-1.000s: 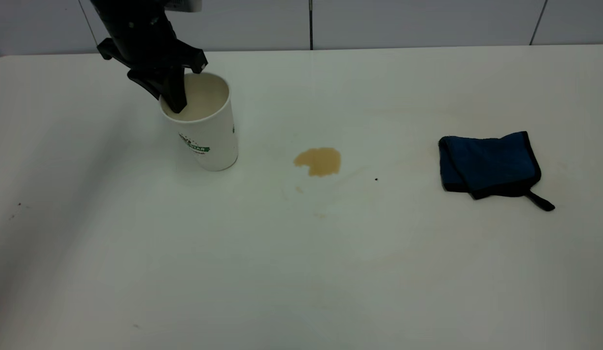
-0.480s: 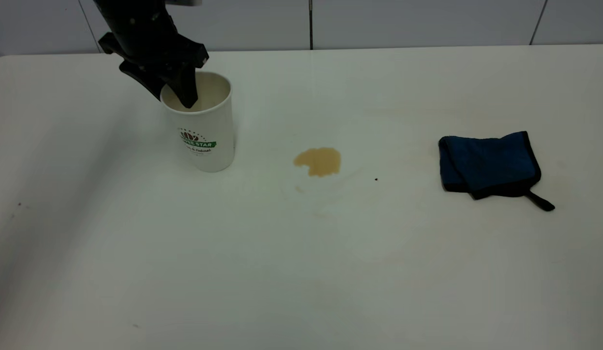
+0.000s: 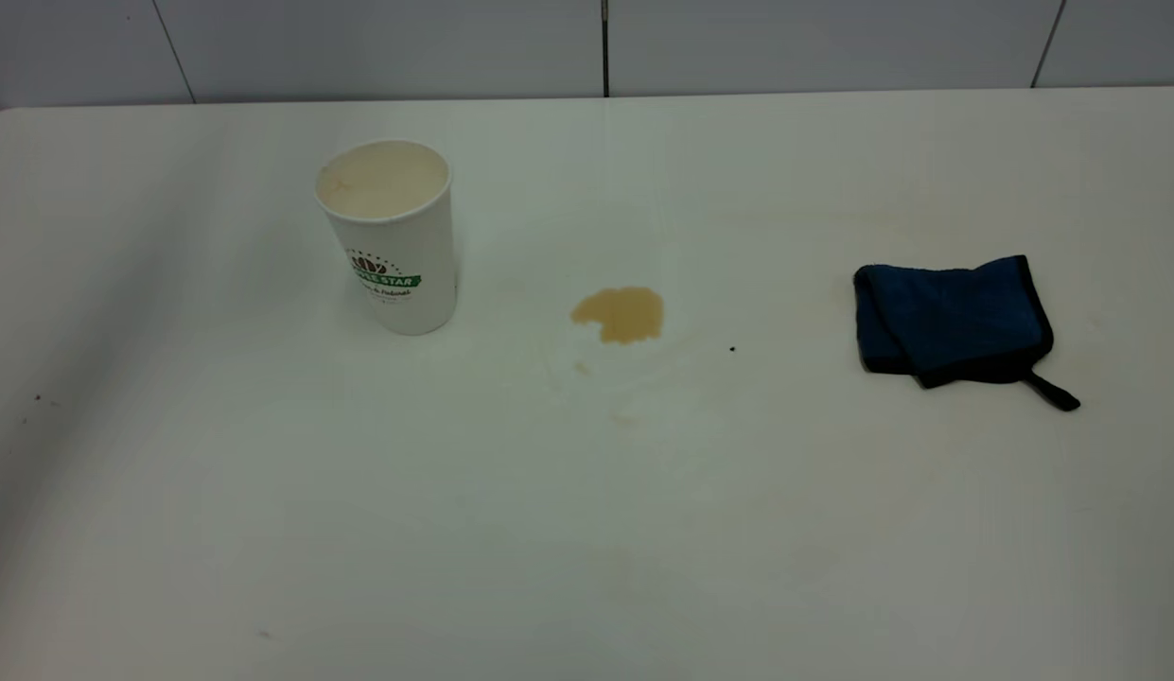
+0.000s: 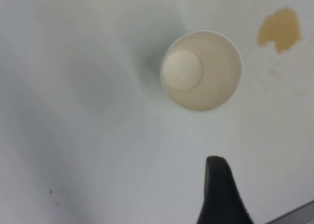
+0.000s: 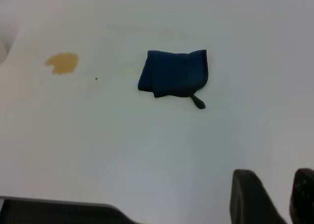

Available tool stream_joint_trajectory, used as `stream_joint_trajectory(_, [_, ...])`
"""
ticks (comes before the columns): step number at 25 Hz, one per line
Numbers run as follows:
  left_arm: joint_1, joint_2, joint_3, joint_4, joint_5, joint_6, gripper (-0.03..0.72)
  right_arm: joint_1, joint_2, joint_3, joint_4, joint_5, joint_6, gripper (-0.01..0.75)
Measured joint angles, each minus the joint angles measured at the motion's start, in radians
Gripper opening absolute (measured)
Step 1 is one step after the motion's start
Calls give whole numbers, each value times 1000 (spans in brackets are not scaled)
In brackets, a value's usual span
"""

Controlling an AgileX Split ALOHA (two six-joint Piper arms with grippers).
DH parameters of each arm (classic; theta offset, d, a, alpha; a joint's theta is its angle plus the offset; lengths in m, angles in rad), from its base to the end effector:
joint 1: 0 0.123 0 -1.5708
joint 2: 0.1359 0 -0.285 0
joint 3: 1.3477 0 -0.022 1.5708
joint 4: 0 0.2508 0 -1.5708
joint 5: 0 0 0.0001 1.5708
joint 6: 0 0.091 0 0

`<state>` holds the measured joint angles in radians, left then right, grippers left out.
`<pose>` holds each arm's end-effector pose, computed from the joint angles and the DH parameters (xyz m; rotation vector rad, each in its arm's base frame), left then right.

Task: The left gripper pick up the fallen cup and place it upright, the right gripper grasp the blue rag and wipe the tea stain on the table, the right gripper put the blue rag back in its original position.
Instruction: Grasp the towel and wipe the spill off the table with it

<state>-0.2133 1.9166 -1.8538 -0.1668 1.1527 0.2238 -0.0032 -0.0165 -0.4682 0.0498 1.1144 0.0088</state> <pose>0.4086 -0.1026 0.3226 0.5393 2.6360 -0.2229 -0.0061 0.0041 0.2642 0.0092 2.1128 0.0637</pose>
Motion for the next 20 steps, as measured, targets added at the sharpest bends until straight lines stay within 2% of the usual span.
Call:
stream_joint_trajectory(4, [-18, -221, 5, 18, 15, -62, 477, 0, 0, 0, 0, 0, 0, 240])
stream_joint_trajectory(8, [-75, -458, 123, 84, 15, -119, 458, 0, 0, 0, 0, 0, 0, 240])
stream_joint_trajectory(14, [-93, -843, 539, 167, 15, -178, 456, 0, 0, 0, 0, 0, 0, 240])
stream_joint_trajectory(20, [-93, -1166, 936, 189, 15, -210, 456, 0, 0, 0, 0, 0, 0, 240])
